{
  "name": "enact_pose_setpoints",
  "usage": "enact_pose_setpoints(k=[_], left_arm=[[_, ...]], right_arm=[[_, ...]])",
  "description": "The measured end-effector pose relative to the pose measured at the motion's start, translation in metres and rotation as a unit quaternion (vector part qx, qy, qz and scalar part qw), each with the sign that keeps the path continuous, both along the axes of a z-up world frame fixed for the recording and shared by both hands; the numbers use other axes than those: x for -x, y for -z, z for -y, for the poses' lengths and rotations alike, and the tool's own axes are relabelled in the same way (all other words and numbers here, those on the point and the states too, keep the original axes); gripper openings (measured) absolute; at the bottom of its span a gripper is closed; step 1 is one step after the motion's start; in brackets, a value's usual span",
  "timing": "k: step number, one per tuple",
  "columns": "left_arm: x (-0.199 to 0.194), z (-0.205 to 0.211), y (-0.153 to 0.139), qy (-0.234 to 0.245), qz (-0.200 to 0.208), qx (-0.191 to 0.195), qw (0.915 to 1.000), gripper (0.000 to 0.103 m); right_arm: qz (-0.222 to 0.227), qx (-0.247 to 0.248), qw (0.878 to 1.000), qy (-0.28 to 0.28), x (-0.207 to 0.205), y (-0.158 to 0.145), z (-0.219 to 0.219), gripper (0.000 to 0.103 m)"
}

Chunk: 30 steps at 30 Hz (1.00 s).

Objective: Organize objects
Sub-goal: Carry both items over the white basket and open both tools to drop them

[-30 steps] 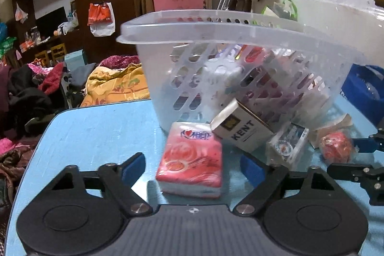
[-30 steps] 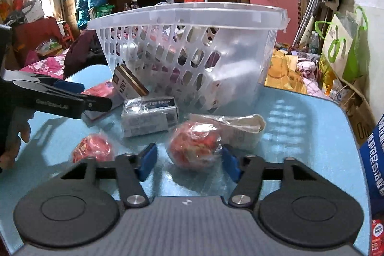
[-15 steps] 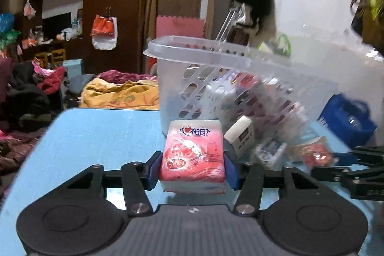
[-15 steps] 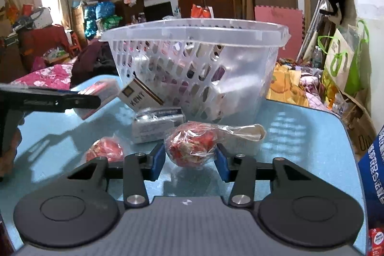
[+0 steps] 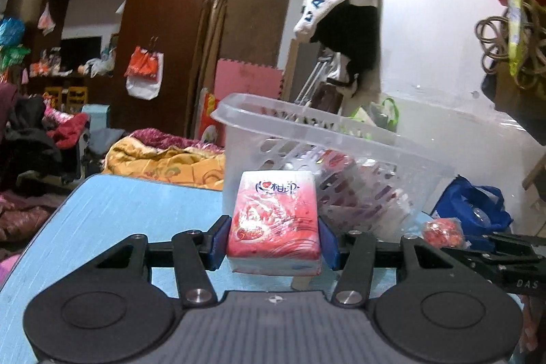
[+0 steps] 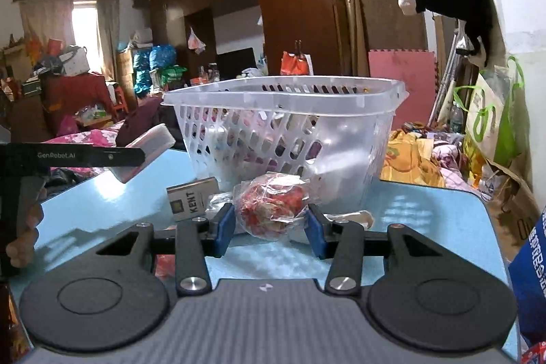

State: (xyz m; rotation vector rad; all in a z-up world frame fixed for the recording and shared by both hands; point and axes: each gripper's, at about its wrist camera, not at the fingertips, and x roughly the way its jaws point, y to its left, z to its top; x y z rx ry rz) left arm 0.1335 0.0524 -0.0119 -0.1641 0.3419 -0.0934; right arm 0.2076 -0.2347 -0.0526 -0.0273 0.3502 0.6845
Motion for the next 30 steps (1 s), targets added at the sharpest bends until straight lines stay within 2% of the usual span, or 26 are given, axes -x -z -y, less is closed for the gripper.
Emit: enact_pose_setpoints(k=[5, 8, 10, 12, 15, 18, 20, 23, 25, 26, 27, 28, 30], left_arm=[[0.002, 0.005, 0.0, 0.011, 0.005, -0.009, 0.9999, 0.057], [0.011, 0.001, -0.006, 0.011, 0.033, 0.001, 0.9994, 0.057], [0.023, 0.004, -0.018, 0.006, 0.064, -0.009, 0.9979, 0.057], [0.023, 0.006, -0.04, 0.005, 0.071, -0.011, 0.9974, 0.057], [0.001, 0.012, -0.077, 0.013, 0.065, -0.007, 0.9978, 0.057], [-0.039, 0.021, -0.108, 0.007, 0.051, -0.01, 0.9986, 0.057], [-0.07, 0.024, -0.122, -0.01, 0.031, -0.009, 0.9994, 0.057], [-0.109, 0.023, -0.122, -0.021, -0.011, 0.001, 0.9997, 0.057], [-0.131, 0.023, -0.116, -0.005, -0.043, 0.01, 0.999, 0.058], [-0.138, 0.023, -0.111, 0.003, -0.054, 0.013, 0.9984, 0.062], [-0.144, 0.024, -0.106, 0.006, -0.064, 0.01, 0.9979, 0.064], [-0.145, 0.025, -0.099, 0.001, -0.071, 0.001, 0.9975, 0.066], [-0.133, 0.026, -0.094, -0.006, -0.062, -0.017, 0.9979, 0.066]], right_arm=[[0.013, -0.014, 1.0, 0.001, 0.004, 0.0, 0.004, 0.048], [0.029, -0.026, 0.999, 0.016, 0.009, -0.002, 0.009, 0.048], [0.047, -0.035, 0.998, 0.029, 0.017, -0.006, 0.014, 0.048], [0.049, -0.057, 0.997, 0.021, 0.021, -0.018, 0.018, 0.048], [0.07, -0.062, 0.995, 0.023, 0.017, -0.053, 0.013, 0.048], [0.083, -0.047, 0.995, 0.021, -0.002, -0.091, -0.004, 0.048], [0.075, -0.023, 0.997, 0.028, -0.024, -0.11, -0.02, 0.048], [0.071, 0.024, 0.996, 0.043, -0.052, -0.118, -0.04, 0.049], [0.068, 0.037, 0.996, 0.039, -0.065, -0.117, -0.048, 0.051], [0.059, 0.042, 0.997, 0.033, -0.071, -0.114, -0.052, 0.063], [0.051, 0.049, 0.997, 0.034, -0.077, -0.11, -0.054, 0.079], [0.051, 0.057, 0.996, 0.041, -0.078, -0.106, -0.054, 0.084], [0.058, 0.065, 0.995, 0.048, -0.072, -0.1, -0.05, 0.086]])
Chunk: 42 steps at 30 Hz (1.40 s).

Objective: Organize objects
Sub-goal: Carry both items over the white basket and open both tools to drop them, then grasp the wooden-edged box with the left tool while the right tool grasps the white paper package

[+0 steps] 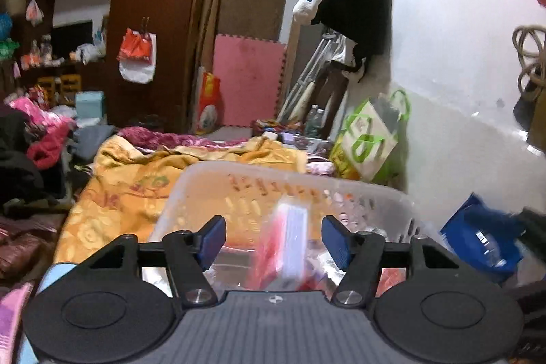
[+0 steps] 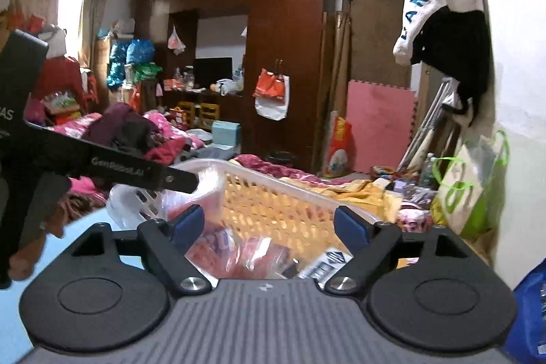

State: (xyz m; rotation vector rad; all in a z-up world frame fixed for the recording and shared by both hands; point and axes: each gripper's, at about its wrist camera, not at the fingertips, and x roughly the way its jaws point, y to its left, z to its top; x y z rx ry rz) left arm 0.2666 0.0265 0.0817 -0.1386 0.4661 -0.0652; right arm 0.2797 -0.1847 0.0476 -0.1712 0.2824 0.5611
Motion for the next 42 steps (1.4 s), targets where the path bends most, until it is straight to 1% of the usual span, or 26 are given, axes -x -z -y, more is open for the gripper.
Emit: enact_pose_setpoints(k=[1, 2, 3, 4, 5, 7, 9, 10, 11, 12, 13, 14, 16, 17, 20, 23, 25, 26, 27, 31, 35, 36, 38, 39, 41, 42], left_arm=[[0.009, 0.0, -0.001, 0.002, 0.015, -0.004, 0.9999, 0.067], [0.019, 0.0, -0.003, 0.007, 0.026, -0.006, 0.9996, 0.072], [0.032, -0.001, -0.004, 0.015, 0.034, -0.005, 0.9993, 0.076], [0.045, 0.0, -0.003, 0.021, 0.038, -0.007, 0.999, 0.082], [0.06, 0.002, 0.001, 0.028, 0.043, -0.017, 0.9985, 0.085], [0.085, 0.008, 0.014, 0.035, 0.047, -0.049, 0.9971, 0.089], [0.097, 0.016, 0.033, 0.034, 0.029, -0.084, 0.9955, 0.09], [0.101, 0.018, 0.048, 0.029, 0.012, -0.095, 0.995, 0.09], [0.1, 0.018, 0.062, 0.029, -0.011, -0.096, 0.9949, 0.089], [0.097, 0.017, 0.072, 0.036, -0.03, -0.092, 0.9947, 0.089], [0.092, 0.015, 0.084, 0.05, -0.051, -0.079, 0.9943, 0.086], [0.086, 0.013, 0.092, 0.059, -0.062, -0.068, 0.9941, 0.082], [0.08, 0.007, 0.103, 0.057, -0.073, -0.052, 0.9944, 0.082], [0.078, 0.006, 0.105, 0.052, -0.074, -0.05, 0.9946, 0.082], [0.079, 0.005, 0.104, 0.039, -0.074, -0.056, 0.9949, 0.082], [0.081, 0.005, 0.106, 0.034, -0.071, -0.063, 0.9949, 0.082], [0.083, 0.007, 0.108, 0.029, -0.075, -0.074, 0.994, 0.082], [0.082, 0.007, 0.109, 0.029, -0.078, -0.077, 0.9935, 0.082], [0.082, 0.008, 0.109, 0.03, -0.079, -0.08, 0.9933, 0.082], [0.082, 0.014, 0.11, 0.031, -0.074, -0.084, 0.9932, 0.082], [0.074, 0.017, 0.112, 0.02, -0.08, -0.086, 0.9929, 0.082], [0.072, 0.017, 0.112, 0.011, -0.083, -0.088, 0.9926, 0.08], [0.07, 0.019, 0.113, 0.005, -0.087, -0.089, 0.9922, 0.064], [0.069, 0.021, 0.113, 0.007, -0.09, -0.089, 0.9919, 0.058], [0.069, 0.025, 0.114, 0.017, -0.089, -0.088, 0.992, 0.03], [0.069, 0.025, 0.113, 0.02, -0.087, -0.085, 0.9923, 0.026]], right_arm=[[-0.001, -0.008, 1.0, -0.001, 0.007, 0.002, 0.006, 0.087], [-0.001, -0.024, 1.0, -0.008, 0.017, 0.002, 0.015, 0.095], [0.001, -0.039, 0.999, -0.011, 0.026, 0.003, 0.024, 0.103], [0.002, -0.052, 0.999, -0.011, 0.035, 0.003, 0.033, 0.103], [-0.001, -0.062, 0.998, -0.009, 0.046, 0.005, 0.042, 0.103], [0.0, -0.065, 0.998, -0.013, 0.063, 0.014, 0.057, 0.103], [0.003, -0.066, 0.998, 0.003, 0.074, 0.032, 0.066, 0.103], [-0.004, -0.063, 0.998, 0.015, 0.069, 0.041, 0.065, 0.103], [-0.021, -0.048, 0.998, 0.024, 0.062, 0.056, 0.063, 0.103], [-0.043, -0.032, 0.998, 0.028, 0.052, 0.069, 0.061, 0.103], [-0.069, -0.015, 0.997, 0.033, 0.042, 0.081, 0.057, 0.103], [-0.098, 0.002, 0.995, 0.037, 0.031, 0.093, 0.052, 0.103], [-0.125, 0.0, 0.991, 0.04, 0.018, 0.105, 0.047, 0.103], [-0.135, -0.006, 0.99, 0.034, 0.013, 0.108, 0.045, 0.103], [-0.161, -0.008, 0.986, 0.041, 0.003, 0.116, 0.035, 0.103], [-0.174, -0.013, 0.984, 0.041, -0.007, 0.118, 0.03, 0.103], [-0.176, -0.013, 0.983, 0.041, -0.006, 0.12, 0.027, 0.1], [-0.175, -0.003, 0.984, 0.044, -0.005, 0.12, 0.021, 0.093], [-0.172, 0.006, 0.984, 0.048, -0.004, 0.121, 0.019, 0.083], [-0.157, 0.013, 0.986, 0.056, 0.006, 0.119, 0.027, 0.079], [-0.141, -0.022, 0.988, 0.056, 0.024, 0.113, 0.05, 0.079], [-0.135, -0.031, 0.989, 0.055, 0.028, 0.111, 0.053, 0.079], [-0.125, -0.046, 0.99, 0.051, 0.034, 0.109, 0.058, 0.079], [-0.123, -0.049, 0.99, 0.048, 0.036, 0.108, 0.059, 0.079], [-0.121, -0.05, 0.99, 0.046, 0.034, 0.106, 0.056, 0.079], [-0.121, -0.052, 0.99, 0.039, 0.033, 0.105, 0.056, 0.079]])
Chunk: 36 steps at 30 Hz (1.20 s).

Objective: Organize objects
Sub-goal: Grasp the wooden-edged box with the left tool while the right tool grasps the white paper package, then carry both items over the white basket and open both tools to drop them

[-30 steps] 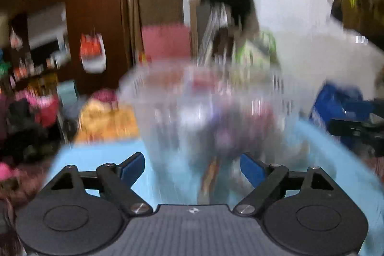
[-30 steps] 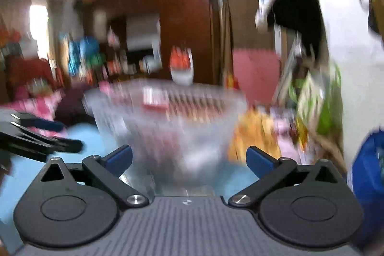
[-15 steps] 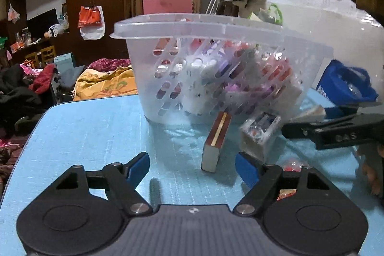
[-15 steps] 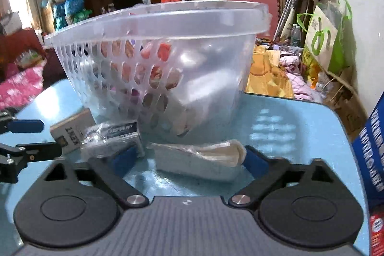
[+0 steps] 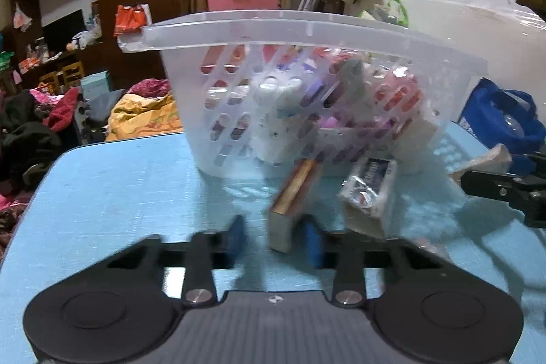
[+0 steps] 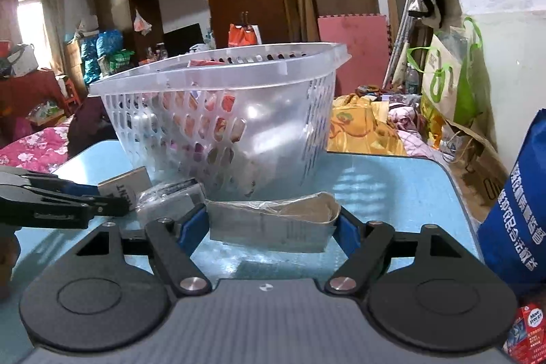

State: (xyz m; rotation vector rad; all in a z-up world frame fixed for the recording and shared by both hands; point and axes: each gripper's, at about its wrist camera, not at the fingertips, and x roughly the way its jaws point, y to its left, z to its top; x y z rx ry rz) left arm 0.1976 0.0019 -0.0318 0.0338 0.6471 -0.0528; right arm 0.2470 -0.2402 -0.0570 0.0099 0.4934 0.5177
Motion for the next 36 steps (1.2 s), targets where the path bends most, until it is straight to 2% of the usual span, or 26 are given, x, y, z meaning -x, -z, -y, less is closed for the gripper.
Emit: enact_pose_setpoints(k=[1, 5, 12, 19, 23, 26, 30, 32, 36], left_arm=[[0.001, 0.001, 0.0, -0.001, 0.005, -0.001, 1.0, 0.022], [0.01, 0.004, -0.002, 0.005, 0.03, -0.004, 0.9995, 0.02], [0.036, -0.013, -0.01, 0.023, 0.065, 0.05, 0.9964, 0.02], [0.072, -0.023, -0.019, 0.034, 0.119, 0.076, 0.9894, 0.02], [0.09, -0.027, -0.036, 0.052, 0.146, 0.1, 0.9829, 0.018], [0.089, -0.029, -0.058, 0.057, 0.166, 0.107, 0.9787, 0.018], [0.062, -0.028, -0.072, 0.045, 0.154, 0.101, 0.9819, 0.018], [0.051, -0.029, -0.066, 0.039, 0.138, 0.095, 0.9851, 0.018], [0.05, -0.035, -0.059, 0.031, 0.132, 0.106, 0.9851, 0.018]], right_arm=[[0.0, -0.005, 1.0, -0.007, -0.001, -0.001, 0.0, 0.079], [0.003, -0.019, 1.0, -0.005, -0.001, 0.0, 0.005, 0.079], [0.02, -0.015, 1.0, -0.006, 0.004, -0.001, 0.002, 0.079], [0.049, -0.032, 0.998, -0.014, 0.017, -0.004, 0.005, 0.079], [0.074, -0.061, 0.995, -0.024, 0.035, -0.012, 0.011, 0.079], [0.098, -0.083, 0.991, -0.034, 0.044, -0.036, 0.011, 0.079], [0.114, -0.082, 0.99, -0.035, 0.038, -0.065, 0.0, 0.079], [0.116, -0.078, 0.99, -0.037, 0.037, -0.067, -0.003, 0.079], [0.112, -0.075, 0.99, -0.043, 0.036, -0.064, -0.003, 0.079]])
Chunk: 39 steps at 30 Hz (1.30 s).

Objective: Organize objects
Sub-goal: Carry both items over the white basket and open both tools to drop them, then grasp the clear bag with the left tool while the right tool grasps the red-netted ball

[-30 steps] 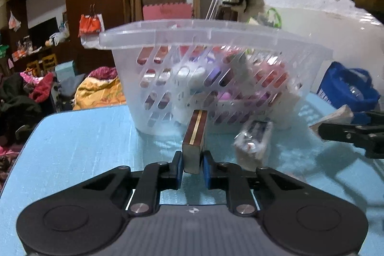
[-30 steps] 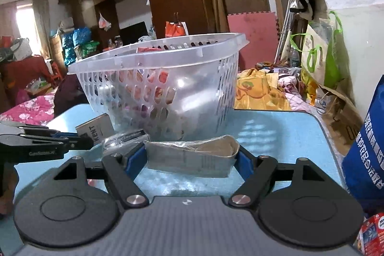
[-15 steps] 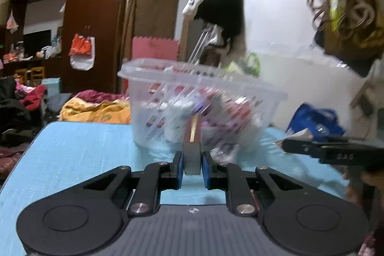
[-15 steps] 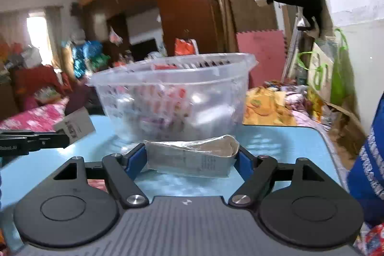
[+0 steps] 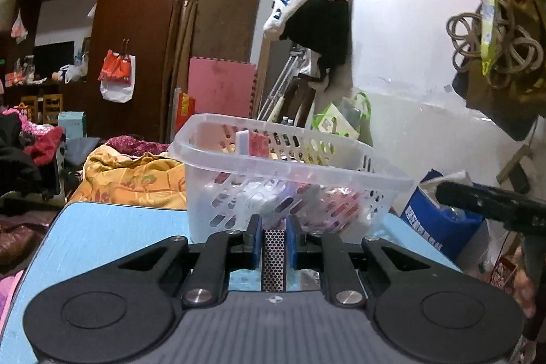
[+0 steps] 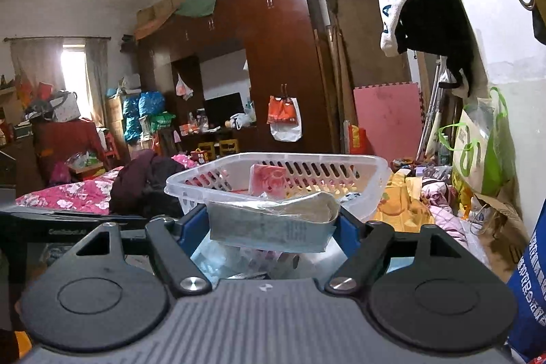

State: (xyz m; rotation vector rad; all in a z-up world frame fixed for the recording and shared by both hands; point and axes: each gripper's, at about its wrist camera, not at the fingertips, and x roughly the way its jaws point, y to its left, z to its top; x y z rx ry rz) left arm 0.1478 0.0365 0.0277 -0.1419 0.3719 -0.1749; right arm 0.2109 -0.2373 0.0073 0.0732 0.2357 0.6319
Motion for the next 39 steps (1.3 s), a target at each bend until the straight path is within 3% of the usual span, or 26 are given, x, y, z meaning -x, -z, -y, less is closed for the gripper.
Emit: enact_pose_setpoints(k=[5, 9, 13, 18, 19, 20, 22, 23, 24, 27, 31, 36, 39], left_arm=[[0.004, -0.002, -0.012, -0.002, 0.012, 0.007, 0.9999, 0.018], [0.0, 0.003, -0.039, 0.005, 0.021, 0.014, 0.9997, 0.018], [-0.034, 0.001, -0.076, 0.018, 0.019, 0.049, 0.9985, 0.018], [-0.099, -0.001, -0.088, -0.016, -0.007, 0.085, 0.9962, 0.02], [-0.109, -0.002, -0.084, -0.022, -0.017, 0.085, 0.996, 0.032], [-0.119, -0.001, -0.08, -0.032, -0.031, 0.075, 0.9962, 0.055], [-0.132, -0.001, -0.07, -0.063, -0.053, 0.044, 0.9956, 0.069], [-0.133, -0.002, -0.065, -0.072, -0.054, 0.033, 0.9954, 0.069], [-0.128, -0.005, -0.061, -0.071, -0.048, 0.031, 0.9959, 0.069], [-0.094, -0.01, -0.061, -0.054, -0.011, 0.037, 0.9978, 0.071], [-0.03, 0.0, -0.046, -0.038, 0.023, 0.027, 0.9987, 0.084], [0.041, 0.044, 0.01, 0.035, -0.014, -0.034, 0.9987, 0.085], [0.062, 0.068, 0.035, 0.058, -0.036, -0.07, 0.9952, 0.084]], right_arm=[[0.006, -0.001, 1.0, 0.0, 0.003, -0.007, 0.004, 0.079], [0.008, -0.005, 1.0, -0.002, -0.005, -0.024, 0.002, 0.079], [0.014, 0.01, 1.0, 0.01, -0.025, -0.047, -0.012, 0.079], [0.004, 0.031, 0.999, 0.022, -0.067, -0.053, -0.035, 0.079], [-0.001, 0.042, 0.999, 0.023, -0.073, -0.05, -0.04, 0.08], [-0.012, 0.058, 0.998, 0.02, -0.082, -0.047, -0.047, 0.081], [-0.019, 0.081, 0.996, 0.026, -0.091, -0.041, -0.056, 0.088], [-0.012, 0.091, 0.995, 0.035, -0.09, -0.039, -0.06, 0.093], [-0.006, 0.096, 0.995, 0.039, -0.086, -0.038, -0.061, 0.102], [0.001, 0.08, 0.996, 0.025, -0.07, -0.039, -0.052, 0.103], [-0.006, 0.051, 0.998, 0.019, -0.054, -0.043, -0.032, 0.103], [-0.029, 0.044, 0.999, -0.001, -0.038, -0.025, -0.01, 0.103], [-0.037, 0.06, 0.998, -0.003, -0.03, -0.006, -0.005, 0.103]])
